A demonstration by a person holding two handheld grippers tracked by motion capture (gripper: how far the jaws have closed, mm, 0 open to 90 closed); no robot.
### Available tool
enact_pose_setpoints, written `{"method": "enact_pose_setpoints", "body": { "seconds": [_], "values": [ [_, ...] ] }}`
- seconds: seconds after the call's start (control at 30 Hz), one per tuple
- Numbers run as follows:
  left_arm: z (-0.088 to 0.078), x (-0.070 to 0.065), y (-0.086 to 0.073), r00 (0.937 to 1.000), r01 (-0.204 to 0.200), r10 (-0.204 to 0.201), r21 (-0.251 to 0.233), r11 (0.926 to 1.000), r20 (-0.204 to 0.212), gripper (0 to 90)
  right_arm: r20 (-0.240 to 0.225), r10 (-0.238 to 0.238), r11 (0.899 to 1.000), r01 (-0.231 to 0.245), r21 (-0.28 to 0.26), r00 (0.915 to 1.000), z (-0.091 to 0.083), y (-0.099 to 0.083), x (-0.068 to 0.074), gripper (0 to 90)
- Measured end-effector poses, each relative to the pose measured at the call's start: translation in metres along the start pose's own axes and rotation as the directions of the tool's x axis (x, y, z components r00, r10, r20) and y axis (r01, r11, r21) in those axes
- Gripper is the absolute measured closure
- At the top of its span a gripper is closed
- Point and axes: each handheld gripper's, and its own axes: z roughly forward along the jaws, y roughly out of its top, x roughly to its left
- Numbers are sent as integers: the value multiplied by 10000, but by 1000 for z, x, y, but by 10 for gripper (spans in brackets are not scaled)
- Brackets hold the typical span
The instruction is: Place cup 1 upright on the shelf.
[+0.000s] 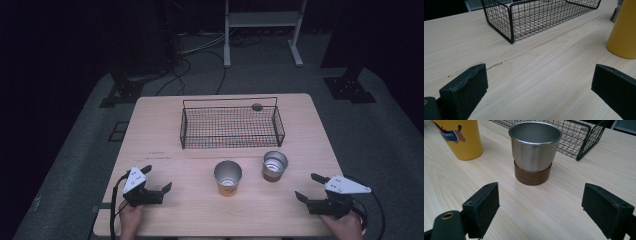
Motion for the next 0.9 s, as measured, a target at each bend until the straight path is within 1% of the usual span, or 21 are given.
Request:
{"method": "enact_pose_setpoints", "body": {
  "seconds": [0.27, 0.3, 0.47, 0.57, 0.67, 0.7, 0.73, 0.8, 0.9],
  "values": [
    [0, 0, 0, 10000, 6, -6, -32, 10000, 13, 0, -195, -71, 9998, 75, 183, 9998, 10, 7, 3, 135],
    [0, 0, 0, 10000, -4, 4, -35, 10000, 14, 0, -332, 68, 9998, -62, 195, 9994, 13, 9, 4, 135],
    [0, 0, 0, 10000, -10, 11, -38, 10000, 21, 0, -396, -14, 10000, 17, 75, 9992, 16, 18, 5, 135],
    [0, 0, 0, 10000, -16, 16, -36, 10000, 26, 0, -350, -170, 9997, 177, 192, 9992, 21, 25, 6, 134],
    [0, 0, 0, 10000, -8, 8, -38, 10000, 25, 0, -375, -191, 9994, 202, 274, 9991, 24, 27, 6, 134],
    [0, 0, 0, 10000, -32, 32, -41, 10000, 28, 0, -414, -269, 9987, 287, 430, 9988, 29, 31, 6, 133],
    [0, 0, 0, 10000, -45, 45, -29, 10000, 28, 0, -436, -293, 9985, 312, 440, 9986, 31, 32, 6, 133],
    [0, 0, 0, 10000, -54, 54, -24, 10000, 28, 0, -485, -274, 9981, 300, 543, 9984, 36, 33, 5, 133],
    [0, 0, 0, 10000, -36, 36, -45, 10000, 29, 0, -507, -111, 9967, 152, 794, 9987, 43, 35, 3, 133]
  ]
}}
